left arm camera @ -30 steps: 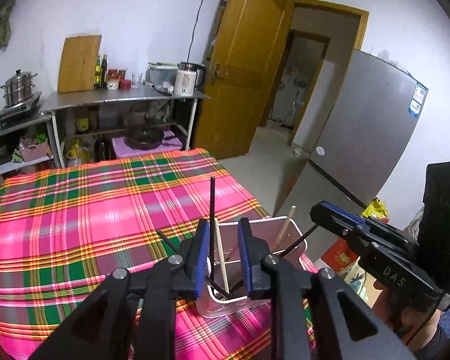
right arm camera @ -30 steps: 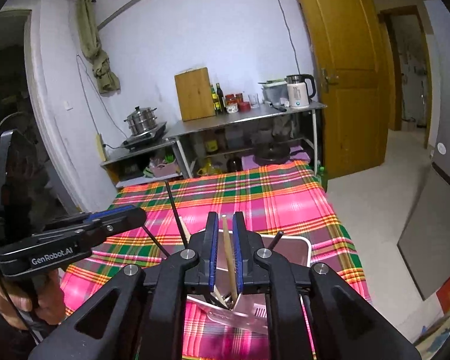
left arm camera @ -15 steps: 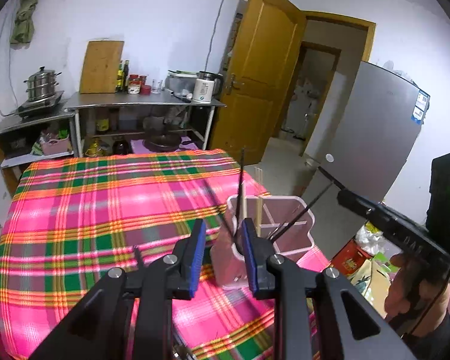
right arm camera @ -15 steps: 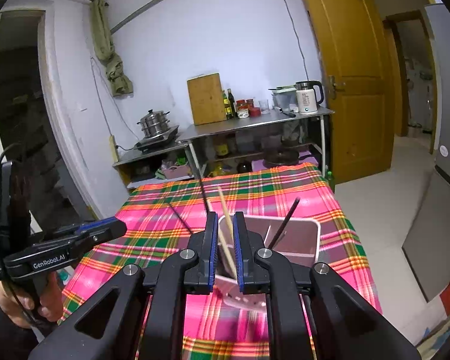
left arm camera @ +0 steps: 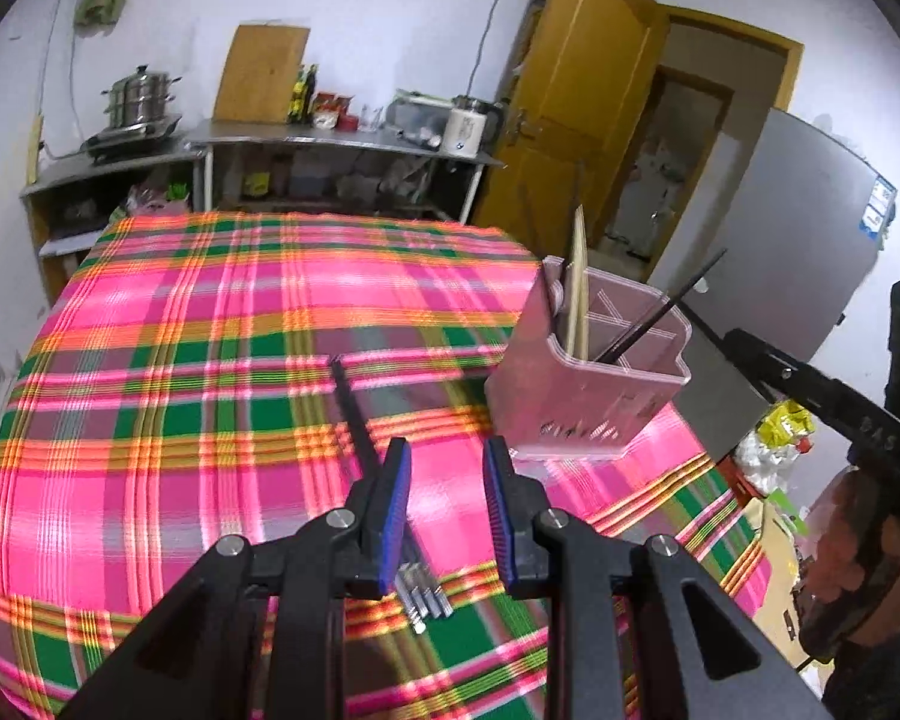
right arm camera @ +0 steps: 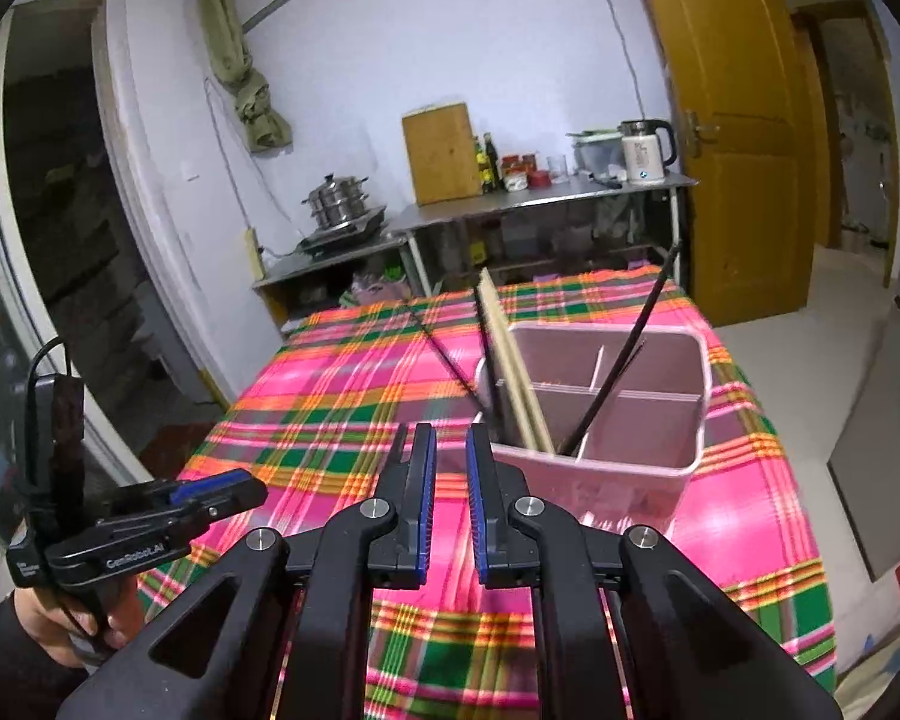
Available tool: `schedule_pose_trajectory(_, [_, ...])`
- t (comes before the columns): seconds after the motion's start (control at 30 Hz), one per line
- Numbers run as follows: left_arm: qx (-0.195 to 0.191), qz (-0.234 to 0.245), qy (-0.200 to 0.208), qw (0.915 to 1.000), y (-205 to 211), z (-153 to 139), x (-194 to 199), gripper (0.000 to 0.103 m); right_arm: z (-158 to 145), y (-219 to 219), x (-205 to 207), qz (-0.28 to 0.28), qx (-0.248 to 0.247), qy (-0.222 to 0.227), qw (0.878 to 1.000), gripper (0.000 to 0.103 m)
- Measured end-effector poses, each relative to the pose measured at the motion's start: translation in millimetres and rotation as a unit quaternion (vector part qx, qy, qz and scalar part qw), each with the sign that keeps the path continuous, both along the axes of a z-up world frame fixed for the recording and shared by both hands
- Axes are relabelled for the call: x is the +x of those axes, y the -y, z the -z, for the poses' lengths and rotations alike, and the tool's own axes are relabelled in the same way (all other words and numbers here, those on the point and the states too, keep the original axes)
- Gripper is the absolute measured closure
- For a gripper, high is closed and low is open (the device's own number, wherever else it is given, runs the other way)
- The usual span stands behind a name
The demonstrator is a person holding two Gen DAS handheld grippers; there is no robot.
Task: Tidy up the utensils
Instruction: 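Lower the right gripper onto the black chopsticks and close on one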
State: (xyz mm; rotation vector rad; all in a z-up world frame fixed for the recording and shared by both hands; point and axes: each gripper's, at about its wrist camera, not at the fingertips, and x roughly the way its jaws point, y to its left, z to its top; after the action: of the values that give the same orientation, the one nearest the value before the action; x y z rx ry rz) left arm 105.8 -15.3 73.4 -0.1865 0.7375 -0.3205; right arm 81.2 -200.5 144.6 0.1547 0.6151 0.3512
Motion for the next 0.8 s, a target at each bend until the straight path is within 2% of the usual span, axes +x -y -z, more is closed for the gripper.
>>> schedule_pose_trajectory(0.37, [0.006, -0.028, -0.041, 0.9987, -11, 43, -2, 0.077, 41, -29, 2, -0.034, -0.012, -0.045, 0.998, 0.093])
schedule_pose_trajectory(0.8, [-0.002, -0.055, -0.096, 0.9938, -13, 95, 46, 0.077, 84, -51, 15, -0.055, -0.018, -0.096, 0.994, 0.093])
